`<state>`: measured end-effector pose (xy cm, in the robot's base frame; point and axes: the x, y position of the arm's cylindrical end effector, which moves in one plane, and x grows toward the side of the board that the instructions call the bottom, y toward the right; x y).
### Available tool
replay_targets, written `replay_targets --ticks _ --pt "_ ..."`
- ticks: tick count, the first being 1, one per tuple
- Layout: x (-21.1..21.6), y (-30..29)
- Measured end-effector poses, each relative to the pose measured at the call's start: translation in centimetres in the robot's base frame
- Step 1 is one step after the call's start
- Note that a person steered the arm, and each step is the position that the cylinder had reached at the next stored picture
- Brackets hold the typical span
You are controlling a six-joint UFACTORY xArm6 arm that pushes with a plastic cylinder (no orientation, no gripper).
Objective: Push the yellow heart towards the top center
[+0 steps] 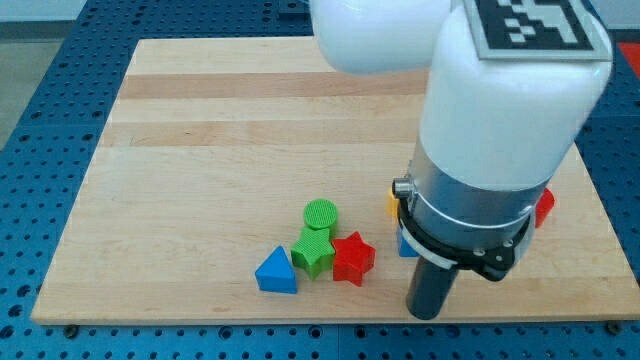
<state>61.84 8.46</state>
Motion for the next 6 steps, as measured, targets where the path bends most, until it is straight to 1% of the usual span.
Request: replay_targets --ticks 2,3,4,5,6 --pt "0.0 4.4" --pt "0.0 4.7" --pt "-2.2 5.9" --pt "-3.6 4.9" --pt "-3.7 6.7"
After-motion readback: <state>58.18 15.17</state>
